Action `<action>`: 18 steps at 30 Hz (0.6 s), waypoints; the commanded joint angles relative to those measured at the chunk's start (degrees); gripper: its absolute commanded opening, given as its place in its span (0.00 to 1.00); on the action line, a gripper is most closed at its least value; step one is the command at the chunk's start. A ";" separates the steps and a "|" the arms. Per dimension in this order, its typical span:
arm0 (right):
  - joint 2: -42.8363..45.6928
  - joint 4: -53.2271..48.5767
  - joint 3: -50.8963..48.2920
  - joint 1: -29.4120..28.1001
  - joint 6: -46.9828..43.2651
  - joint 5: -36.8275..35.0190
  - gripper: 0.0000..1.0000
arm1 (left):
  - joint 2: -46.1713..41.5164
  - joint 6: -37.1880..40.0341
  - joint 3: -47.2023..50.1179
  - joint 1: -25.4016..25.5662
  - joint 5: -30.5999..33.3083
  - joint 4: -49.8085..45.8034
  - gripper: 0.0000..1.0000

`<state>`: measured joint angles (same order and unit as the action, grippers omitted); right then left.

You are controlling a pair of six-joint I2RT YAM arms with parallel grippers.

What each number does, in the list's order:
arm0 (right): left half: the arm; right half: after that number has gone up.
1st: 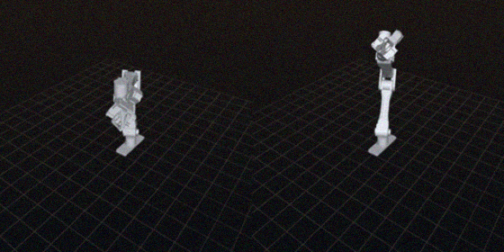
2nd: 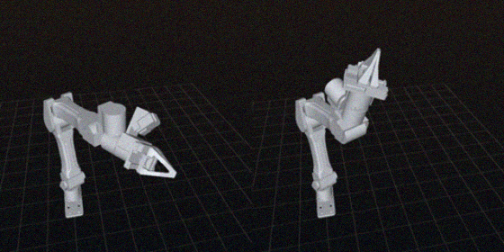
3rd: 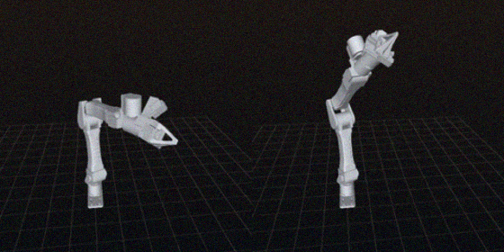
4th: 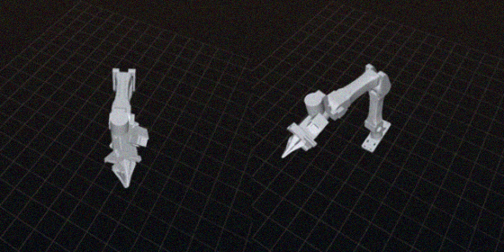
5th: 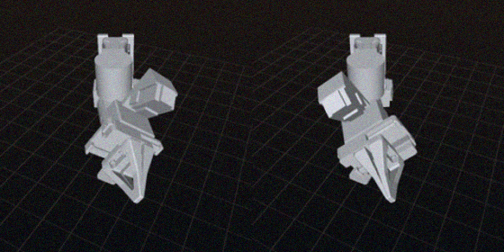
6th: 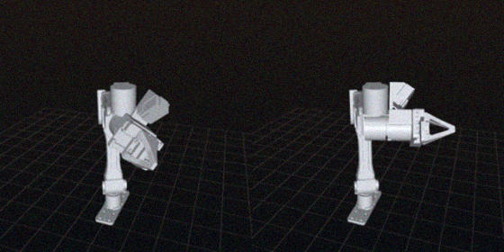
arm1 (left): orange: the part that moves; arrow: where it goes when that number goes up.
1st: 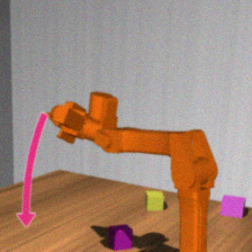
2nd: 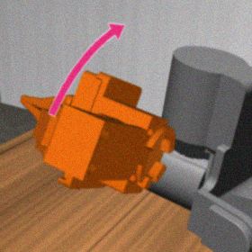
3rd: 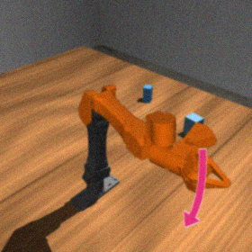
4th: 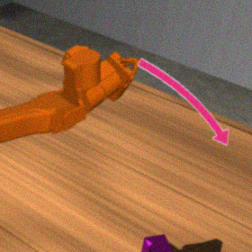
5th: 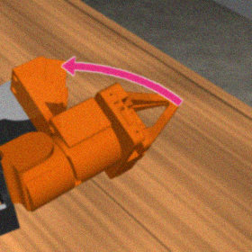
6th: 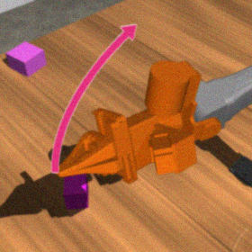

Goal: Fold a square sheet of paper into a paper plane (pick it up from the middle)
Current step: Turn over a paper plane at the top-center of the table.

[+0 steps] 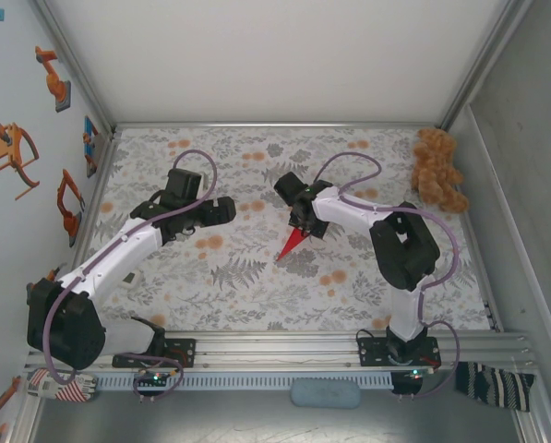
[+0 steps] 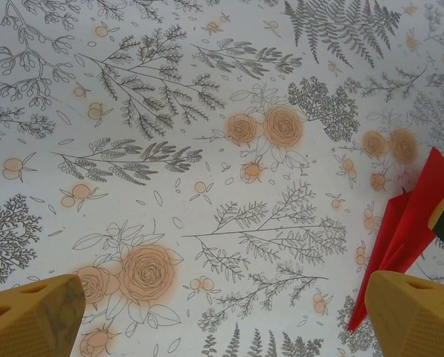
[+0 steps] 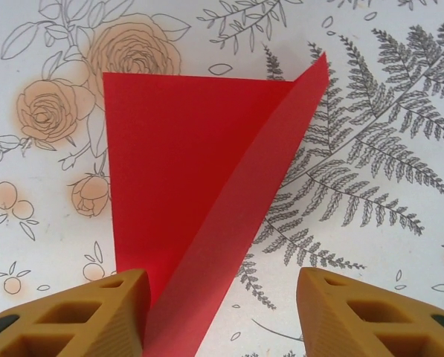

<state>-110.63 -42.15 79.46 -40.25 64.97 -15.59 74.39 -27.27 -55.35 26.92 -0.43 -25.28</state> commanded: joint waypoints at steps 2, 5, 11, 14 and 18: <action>0.78 -2.85 0.81 -0.70 4.50 -2.89 0.46 | -1.03 1.12 0.59 -0.20 -0.09 -0.87 0.96; 0.92 -2.60 0.48 -0.80 5.40 -2.06 0.45 | -0.93 1.13 0.55 -0.24 -0.11 -0.83 0.96; 1.42 -2.26 -0.57 -0.95 7.22 -1.15 0.38 | -0.56 0.96 0.30 -0.20 -0.33 -1.22 0.96; 1.79 -2.23 -1.43 -0.98 9.02 -0.84 0.33 | -0.42 0.73 0.21 -0.20 -1.32 -1.24 0.96; 2.84 -2.27 -2.68 -0.90 10.73 -0.96 0.29 | -0.20 0.52 0.18 -0.21 -1.28 -1.27 0.96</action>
<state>-110.10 -42.83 77.82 -40.71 72.27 -15.05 74.41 -27.29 -55.20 26.92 -1.10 -25.32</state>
